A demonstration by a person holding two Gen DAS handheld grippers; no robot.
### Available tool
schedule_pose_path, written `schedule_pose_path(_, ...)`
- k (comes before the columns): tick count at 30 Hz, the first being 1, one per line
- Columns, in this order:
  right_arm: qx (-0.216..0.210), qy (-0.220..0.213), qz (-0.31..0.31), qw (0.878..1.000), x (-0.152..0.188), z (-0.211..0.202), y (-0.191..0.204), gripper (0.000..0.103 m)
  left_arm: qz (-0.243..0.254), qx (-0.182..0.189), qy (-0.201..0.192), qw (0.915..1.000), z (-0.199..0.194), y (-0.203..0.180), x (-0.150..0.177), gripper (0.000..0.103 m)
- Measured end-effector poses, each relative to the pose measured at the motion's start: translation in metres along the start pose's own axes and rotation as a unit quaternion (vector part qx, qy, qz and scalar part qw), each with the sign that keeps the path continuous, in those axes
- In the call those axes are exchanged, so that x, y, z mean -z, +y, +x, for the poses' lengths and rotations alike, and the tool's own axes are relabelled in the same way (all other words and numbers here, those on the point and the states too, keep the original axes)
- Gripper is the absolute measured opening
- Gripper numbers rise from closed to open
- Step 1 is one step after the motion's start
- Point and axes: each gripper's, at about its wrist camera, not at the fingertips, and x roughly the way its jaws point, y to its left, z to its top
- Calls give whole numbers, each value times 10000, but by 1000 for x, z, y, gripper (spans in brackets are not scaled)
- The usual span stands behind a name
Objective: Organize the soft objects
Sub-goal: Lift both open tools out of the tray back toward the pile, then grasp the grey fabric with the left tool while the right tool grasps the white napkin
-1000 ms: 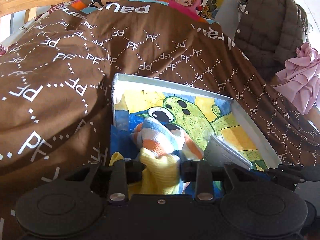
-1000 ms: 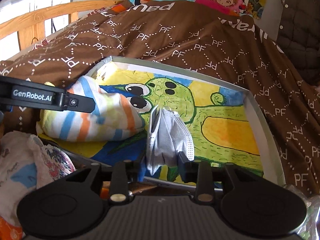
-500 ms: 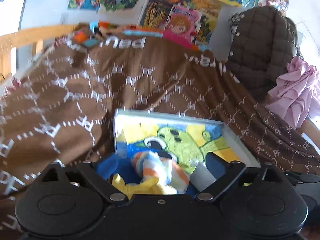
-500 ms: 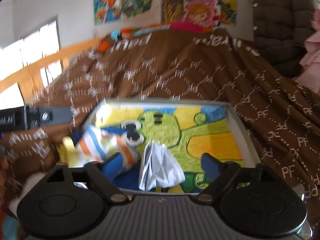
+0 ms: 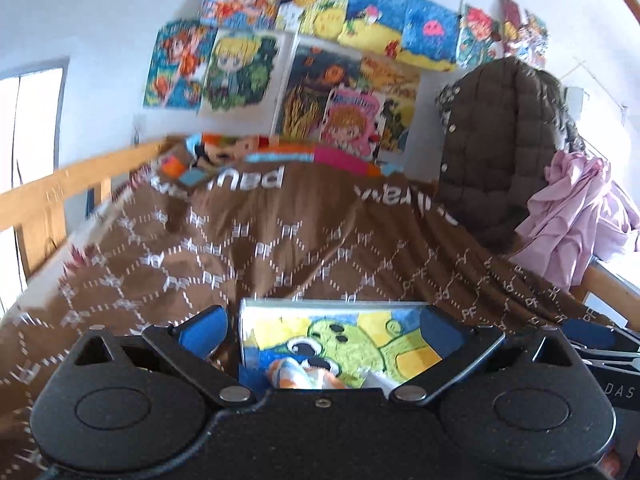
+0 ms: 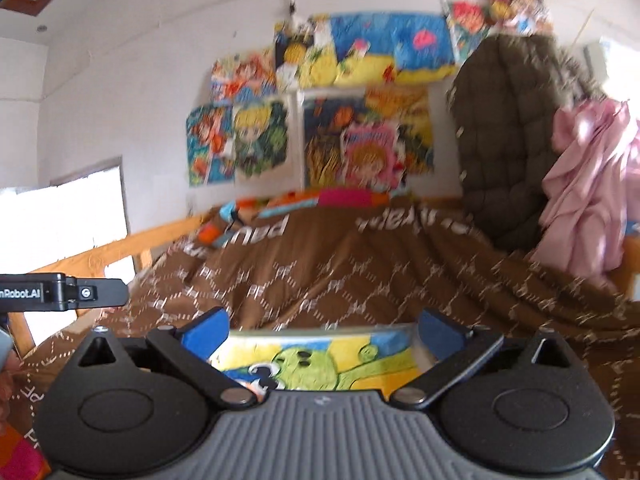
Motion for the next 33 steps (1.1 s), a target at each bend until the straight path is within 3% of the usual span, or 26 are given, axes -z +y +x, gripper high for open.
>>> schedule_pose_path(9,349,-591,2,9976,11,-66,-3,103,592,-59,-492,9970,-64,-37,7,102)
schedule_pose_path(17,542,-751,254,9954,23,-128,-17,103,684,65,-868,9939,-115,-61,30,102)
schedule_pose_path(24,741,-470,588,9944,32,-161,-29,103,492,224,-996,9936,-147,-68,59,102)
schedule_pose_path(33,651,510,1398,9867,49,-178,-49,103,327,399,-177,9985,-160,-62,106,102)
